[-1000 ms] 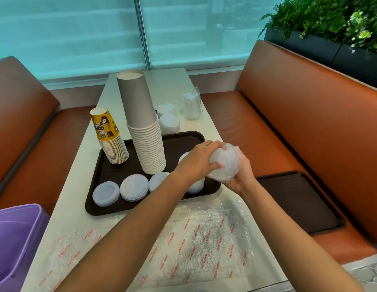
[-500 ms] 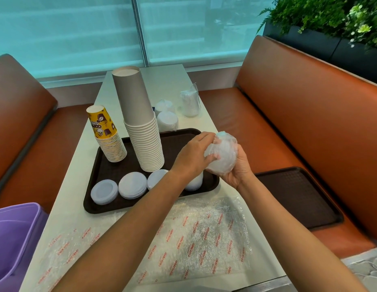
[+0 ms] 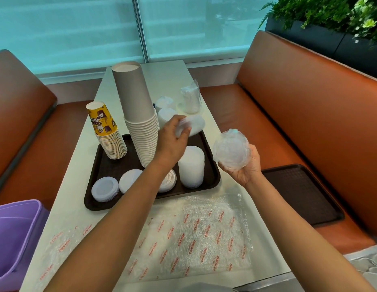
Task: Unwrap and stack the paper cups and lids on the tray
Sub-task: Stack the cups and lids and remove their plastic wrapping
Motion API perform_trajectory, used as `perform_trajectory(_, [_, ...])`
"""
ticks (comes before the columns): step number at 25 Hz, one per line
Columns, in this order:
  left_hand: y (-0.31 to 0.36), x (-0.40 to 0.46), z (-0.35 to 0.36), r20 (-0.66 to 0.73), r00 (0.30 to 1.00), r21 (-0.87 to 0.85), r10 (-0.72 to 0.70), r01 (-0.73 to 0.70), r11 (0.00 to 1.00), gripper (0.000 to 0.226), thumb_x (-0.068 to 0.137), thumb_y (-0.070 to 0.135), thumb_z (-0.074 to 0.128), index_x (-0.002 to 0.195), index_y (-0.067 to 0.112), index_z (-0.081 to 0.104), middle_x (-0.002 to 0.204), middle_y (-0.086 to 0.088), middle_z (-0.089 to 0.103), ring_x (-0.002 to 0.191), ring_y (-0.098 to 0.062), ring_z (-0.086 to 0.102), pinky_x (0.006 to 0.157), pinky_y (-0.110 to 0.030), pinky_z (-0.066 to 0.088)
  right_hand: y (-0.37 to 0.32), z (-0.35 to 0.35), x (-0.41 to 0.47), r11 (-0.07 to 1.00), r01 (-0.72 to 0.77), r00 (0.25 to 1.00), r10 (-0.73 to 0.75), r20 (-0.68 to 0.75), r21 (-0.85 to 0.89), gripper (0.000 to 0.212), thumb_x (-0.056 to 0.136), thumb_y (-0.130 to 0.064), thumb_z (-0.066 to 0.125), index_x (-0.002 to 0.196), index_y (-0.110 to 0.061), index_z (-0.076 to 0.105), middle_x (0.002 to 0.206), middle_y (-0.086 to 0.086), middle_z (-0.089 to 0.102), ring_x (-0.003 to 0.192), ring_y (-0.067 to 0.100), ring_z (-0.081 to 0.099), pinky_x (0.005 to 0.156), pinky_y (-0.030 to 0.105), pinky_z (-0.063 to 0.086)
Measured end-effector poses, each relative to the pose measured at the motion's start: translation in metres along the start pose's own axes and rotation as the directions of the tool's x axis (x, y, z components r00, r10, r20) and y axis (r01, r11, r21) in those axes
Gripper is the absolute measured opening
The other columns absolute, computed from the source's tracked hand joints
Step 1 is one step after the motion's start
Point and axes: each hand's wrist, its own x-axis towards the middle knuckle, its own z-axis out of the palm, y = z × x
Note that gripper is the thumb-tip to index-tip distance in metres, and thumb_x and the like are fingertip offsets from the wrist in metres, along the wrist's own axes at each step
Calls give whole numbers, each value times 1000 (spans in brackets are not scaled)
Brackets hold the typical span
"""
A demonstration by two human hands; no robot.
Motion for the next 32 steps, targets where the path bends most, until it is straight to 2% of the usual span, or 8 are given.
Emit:
perform_trajectory(4, [-35,-11,-2,239,953,244,187,-245,938,25,90,2,54,112,3,63,106,-12,64,96,-24,58,81,-20,41,-1,-3,-5,1000,27,998,-28,-62,-13,28,89,-26,38,99,-13,61,94,11,64,83,29,61,55,35,57])
perform_trajectory(8, [-63,-31,2,450,880,268,153,-297,916,31,82,0,53,112,6,61,117,-8,59,90,-17,53,83,-28,47,0,-4,-4,1000,22,996,-23,-86,-10,30,90,-28,38,103,-14,61,101,12,62,88,30,60,56,35,57])
perform_trajectory(14, [-58,-26,3,464,848,349,255,-439,828,56,67,43,62,117,18,58,125,-5,53,119,-26,48,96,-50,44,4,-11,-3,1000,20,996,-21,-91,-15,34,90,-30,38,112,-14,58,110,14,59,93,31,59,58,36,57])
perform_trajectory(18, [-36,4,11,680,725,540,-108,-395,743,101,63,57,75,146,40,18,156,0,9,144,-33,2,114,-53,17,4,-11,-3,1000,11,996,-12,-94,-15,35,90,-32,38,111,-15,58,110,15,58,93,32,59,57,36,57])
perform_trajectory(21, [-36,12,19,739,628,571,-242,-395,720,100,67,48,77,146,40,17,151,-2,22,136,-31,30,105,-45,37,3,-14,-4,1000,-6,998,5,-61,-14,35,87,-32,41,112,-14,58,109,15,59,91,32,60,56,37,57])
perform_trajectory(24, [-40,9,26,696,676,599,-241,-363,714,87,69,52,73,141,36,28,133,-3,40,116,-28,51,90,-40,47,1,-12,-5,999,-27,1000,27,0,-38,57,63,-38,67,113,-13,58,109,16,59,90,33,61,57,39,57])
perform_trajectory(28, [-36,11,22,698,668,620,-258,-383,685,91,70,67,63,145,41,20,141,-5,34,126,-31,40,101,-47,38,1,-11,-1,999,-38,996,41,82,-39,96,27,-37,88,115,-11,59,109,18,61,90,35,63,62,42,58])
perform_trajectory(32, [-9,4,12,336,919,252,207,-299,920,49,80,53,48,115,22,63,110,-3,60,100,-22,56,89,-42,47,3,-5,2,1000,-19,989,18,146,3,79,47,-35,79,120,-11,57,107,17,64,91,34,65,70,45,56])
